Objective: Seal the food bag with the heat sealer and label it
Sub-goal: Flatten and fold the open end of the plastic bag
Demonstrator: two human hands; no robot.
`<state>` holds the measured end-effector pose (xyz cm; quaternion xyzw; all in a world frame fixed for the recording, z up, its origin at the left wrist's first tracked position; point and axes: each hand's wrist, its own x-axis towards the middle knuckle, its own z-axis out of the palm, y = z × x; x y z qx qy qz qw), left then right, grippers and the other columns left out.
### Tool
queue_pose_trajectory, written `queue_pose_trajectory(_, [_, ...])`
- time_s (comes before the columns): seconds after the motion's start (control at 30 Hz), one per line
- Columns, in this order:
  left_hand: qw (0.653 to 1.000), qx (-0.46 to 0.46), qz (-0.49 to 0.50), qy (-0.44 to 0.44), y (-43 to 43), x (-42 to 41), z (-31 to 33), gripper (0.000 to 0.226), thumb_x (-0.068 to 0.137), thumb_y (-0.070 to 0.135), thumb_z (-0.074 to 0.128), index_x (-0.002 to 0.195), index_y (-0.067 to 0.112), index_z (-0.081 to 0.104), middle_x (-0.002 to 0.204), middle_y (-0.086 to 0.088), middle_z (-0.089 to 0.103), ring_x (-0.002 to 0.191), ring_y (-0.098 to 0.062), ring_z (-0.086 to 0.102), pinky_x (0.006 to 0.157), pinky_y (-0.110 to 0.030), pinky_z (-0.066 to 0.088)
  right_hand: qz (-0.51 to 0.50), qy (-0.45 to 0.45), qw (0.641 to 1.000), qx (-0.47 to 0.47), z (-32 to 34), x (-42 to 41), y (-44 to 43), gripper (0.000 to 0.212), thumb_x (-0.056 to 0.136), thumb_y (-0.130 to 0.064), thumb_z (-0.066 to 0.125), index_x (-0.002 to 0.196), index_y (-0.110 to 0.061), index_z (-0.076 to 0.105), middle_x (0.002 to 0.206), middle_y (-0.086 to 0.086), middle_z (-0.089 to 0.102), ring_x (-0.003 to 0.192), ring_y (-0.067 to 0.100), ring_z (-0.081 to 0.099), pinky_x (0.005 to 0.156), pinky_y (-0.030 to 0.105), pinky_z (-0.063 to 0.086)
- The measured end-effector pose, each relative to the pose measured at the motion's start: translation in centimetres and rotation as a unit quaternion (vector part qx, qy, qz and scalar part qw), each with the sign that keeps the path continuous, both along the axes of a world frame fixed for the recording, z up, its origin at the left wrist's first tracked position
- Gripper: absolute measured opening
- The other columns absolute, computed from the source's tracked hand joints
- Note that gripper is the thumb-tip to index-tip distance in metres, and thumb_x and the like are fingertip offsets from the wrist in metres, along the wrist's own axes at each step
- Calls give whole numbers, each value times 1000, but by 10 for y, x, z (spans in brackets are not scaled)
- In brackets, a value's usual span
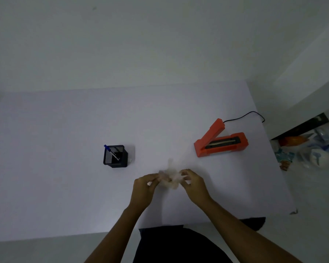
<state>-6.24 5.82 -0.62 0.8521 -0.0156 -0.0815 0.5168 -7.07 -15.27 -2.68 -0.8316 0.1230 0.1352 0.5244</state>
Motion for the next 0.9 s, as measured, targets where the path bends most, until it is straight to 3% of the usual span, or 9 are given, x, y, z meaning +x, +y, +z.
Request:
queue_pose_trajectory(0.13, [999,-6,-25,31,0,7,-5,18,91,18,66,100,33,72,93,33,68,88,5,66,72,-10,51,10,34,999,33,-8,0,7,29,85,-16,73,114,-14,69,105,-1,72,95,11,66,79,14,50])
queue_pose_trajectory(0.27, [995,10,-52,89,4,11,-24,19,90,22,68,108,23,73,105,14,72,88,-1,65,77,-9,48,9,9,1000,26,-9,7,11,7,83,-12,74,88,-7,75,85,3,76,81,13,69,78,32,56])
queue_pose_trajectory(0.37, [993,14,-43,113,4,15,-36,17,89,17,68,104,20,75,102,9,74,87,-6,67,80,-20,53,13,26,999,17,-12,12,11,12,80,-14,76,86,-3,74,84,9,76,81,20,71,77,38,57])
queue_pose_trajectory(0.53, [993,20,-1,116,1,21,-38,13,89,11,68,93,16,78,88,11,75,80,6,66,74,-4,45,13,42,999,15,-16,17,7,7,80,-4,75,86,-7,78,81,4,76,75,12,70,68,19,53])
queue_pose_trajectory(0.7, [992,14,-2,126,9,24,-44,16,89,11,67,88,24,77,79,26,71,84,8,66,77,-2,44,-8,64,997,31,-22,19,-5,4,80,-9,77,82,-7,79,73,-1,74,62,-3,64,61,12,48])
queue_pose_trajectory(0.8, [990,3,-13,143,11,22,-48,19,92,11,63,85,25,74,82,28,71,83,3,66,74,-5,45,-6,77,996,44,-25,18,-4,3,81,-9,77,83,-7,78,74,4,74,62,-1,64,60,17,51])
queue_pose_trajectory(0.9, [986,-16,-17,164,12,20,-53,18,94,9,60,86,18,73,77,22,71,72,2,63,68,-9,46,-16,85,995,58,-28,17,-1,4,83,-7,75,81,-10,77,79,13,75,67,12,66,60,26,55])
